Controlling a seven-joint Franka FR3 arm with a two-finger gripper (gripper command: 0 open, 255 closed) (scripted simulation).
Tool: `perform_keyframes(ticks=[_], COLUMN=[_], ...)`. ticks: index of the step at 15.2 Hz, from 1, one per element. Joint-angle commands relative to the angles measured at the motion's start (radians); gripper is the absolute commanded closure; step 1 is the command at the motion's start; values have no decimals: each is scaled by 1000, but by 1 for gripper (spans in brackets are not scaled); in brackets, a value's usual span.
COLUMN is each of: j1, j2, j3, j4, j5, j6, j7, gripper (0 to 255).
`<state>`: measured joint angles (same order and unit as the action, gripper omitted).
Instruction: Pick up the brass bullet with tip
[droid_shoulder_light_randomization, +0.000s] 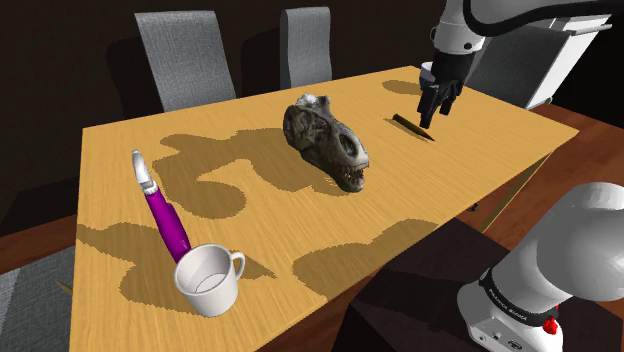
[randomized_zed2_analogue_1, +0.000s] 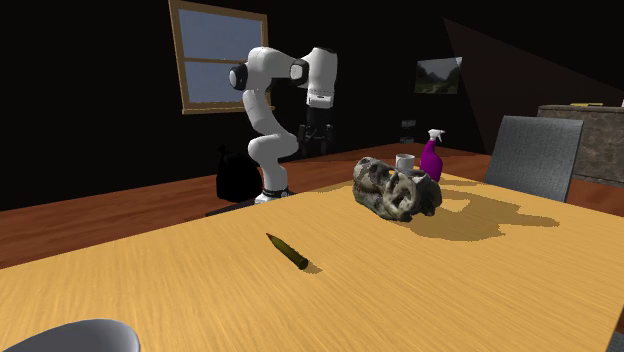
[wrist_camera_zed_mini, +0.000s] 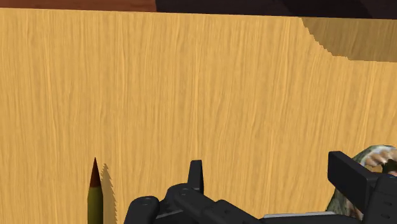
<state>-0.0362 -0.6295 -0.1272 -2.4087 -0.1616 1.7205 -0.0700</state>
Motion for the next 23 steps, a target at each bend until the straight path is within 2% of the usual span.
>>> perform_keyframes(ticks=[1, 7, 13, 18, 23], j1=[-15, -52, -81, -104, -141], j2=[43, 202, 387, 556, 733], j3=[-29, -113, -193, -250, -287], j4=[-3, 28, 104, 198, 321], j5=[-21, -64, -66, -27, 49], j6=[60, 223, 370, 472, 548], j7=[-19, -74, -138, -205, -286], gripper=[0, 0, 0, 0, 0])
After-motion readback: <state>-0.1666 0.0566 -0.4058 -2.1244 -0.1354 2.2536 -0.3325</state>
